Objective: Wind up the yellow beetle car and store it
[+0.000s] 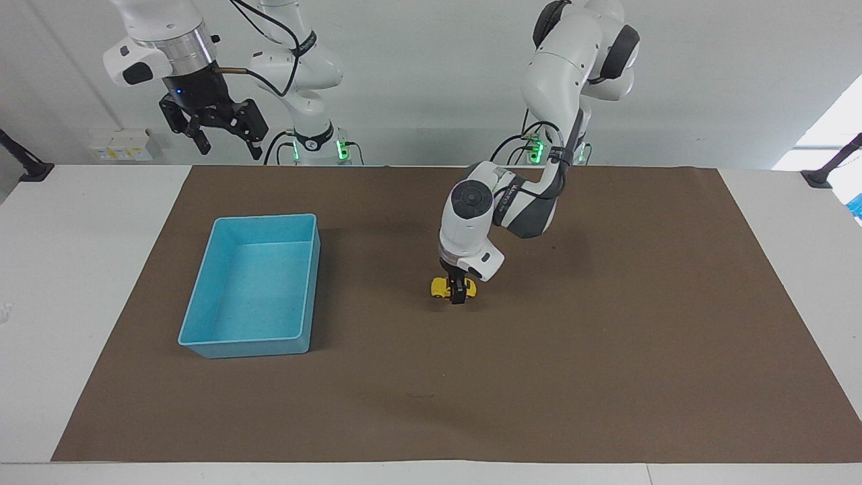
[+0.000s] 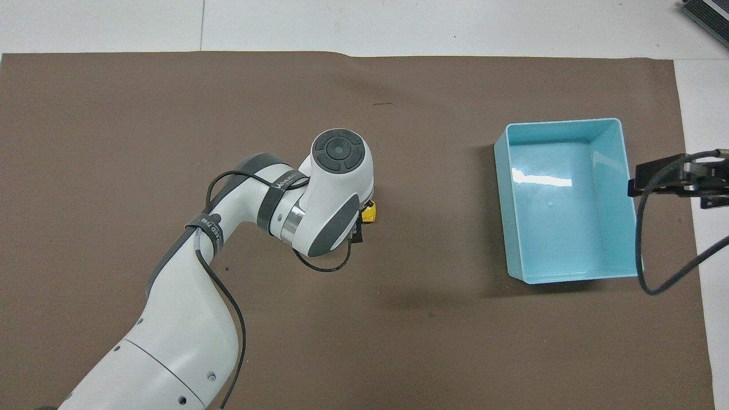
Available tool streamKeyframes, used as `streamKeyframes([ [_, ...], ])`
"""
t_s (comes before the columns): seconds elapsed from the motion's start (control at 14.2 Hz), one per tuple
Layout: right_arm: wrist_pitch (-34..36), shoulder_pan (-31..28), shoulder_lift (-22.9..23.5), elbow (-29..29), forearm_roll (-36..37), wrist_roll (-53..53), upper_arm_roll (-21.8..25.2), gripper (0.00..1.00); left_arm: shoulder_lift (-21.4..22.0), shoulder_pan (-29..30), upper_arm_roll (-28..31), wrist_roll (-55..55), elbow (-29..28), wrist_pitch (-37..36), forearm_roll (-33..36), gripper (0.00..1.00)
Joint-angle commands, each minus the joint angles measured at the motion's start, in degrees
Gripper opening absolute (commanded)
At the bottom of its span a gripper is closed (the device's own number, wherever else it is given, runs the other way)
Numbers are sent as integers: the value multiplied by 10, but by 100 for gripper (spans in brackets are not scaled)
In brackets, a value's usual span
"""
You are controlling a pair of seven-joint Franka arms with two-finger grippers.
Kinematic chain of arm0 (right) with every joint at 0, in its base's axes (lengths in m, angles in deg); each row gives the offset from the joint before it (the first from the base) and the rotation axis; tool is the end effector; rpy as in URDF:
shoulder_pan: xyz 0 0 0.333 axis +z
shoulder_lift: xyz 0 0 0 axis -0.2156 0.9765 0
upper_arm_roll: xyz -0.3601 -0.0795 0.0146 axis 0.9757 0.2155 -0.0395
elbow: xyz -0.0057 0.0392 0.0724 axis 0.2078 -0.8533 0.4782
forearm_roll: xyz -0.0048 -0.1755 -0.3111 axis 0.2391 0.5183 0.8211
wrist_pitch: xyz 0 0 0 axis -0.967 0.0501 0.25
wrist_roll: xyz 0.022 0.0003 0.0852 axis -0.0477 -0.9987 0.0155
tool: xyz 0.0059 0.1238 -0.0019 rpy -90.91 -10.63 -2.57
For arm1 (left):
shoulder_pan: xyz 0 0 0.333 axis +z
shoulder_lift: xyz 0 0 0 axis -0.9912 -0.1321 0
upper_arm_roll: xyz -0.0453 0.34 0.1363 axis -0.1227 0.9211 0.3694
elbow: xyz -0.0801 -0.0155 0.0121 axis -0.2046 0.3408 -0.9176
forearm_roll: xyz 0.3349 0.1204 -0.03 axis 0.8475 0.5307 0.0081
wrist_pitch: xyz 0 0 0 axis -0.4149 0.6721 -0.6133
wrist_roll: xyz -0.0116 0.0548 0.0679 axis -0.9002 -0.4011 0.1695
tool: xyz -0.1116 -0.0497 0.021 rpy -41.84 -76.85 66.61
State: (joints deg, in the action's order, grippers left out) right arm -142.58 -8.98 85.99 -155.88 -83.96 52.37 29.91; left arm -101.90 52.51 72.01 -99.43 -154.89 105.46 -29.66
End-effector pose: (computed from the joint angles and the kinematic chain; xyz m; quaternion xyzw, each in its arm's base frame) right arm 0.4951 0.0210 0.7106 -0.9959 0.0891 -0.0102 0.0112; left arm 0.5528 -0.4201 0.3607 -0.6932 -0.7187 0.0520 0.0161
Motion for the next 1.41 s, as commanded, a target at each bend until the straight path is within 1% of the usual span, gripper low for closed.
streamKeyframes([
  [0.0, -6, 0, -5, -9, -13, -1, 4, 100, 5, -7, 8, -7, -14, 14, 9, 37],
  [0.07, -6, 0, -5, -9, -14, -1, 4, 100, 5, -7, 8, -5, -17, 21, 9, 27],
  [0.21, -6, 0, -5, -10, -14, -1, 4, 100, 11, -6, 8, -5, -34, 37, 10, 18],
  [0.28, -6, 0, -5, -9, -13, -1, 4, 100, 12, -5, 8, -4, -43, 42, 10, 18],
  [0.56, -6, 0, -5, -9, -13, -1, 4, 100, 15, 3, 10, 16, -48, 41, 10, 18],
  [0.85, -6, 0, -5, -9, -13, -1, 4, 100, 26, 34, 10, 63, -84, 49, 10, 18],
  [1.34, -6, 0, -5, -9, -13, -1, 4, 100, 26, 86, 10, 100, -98, 49, 29, 20],
])
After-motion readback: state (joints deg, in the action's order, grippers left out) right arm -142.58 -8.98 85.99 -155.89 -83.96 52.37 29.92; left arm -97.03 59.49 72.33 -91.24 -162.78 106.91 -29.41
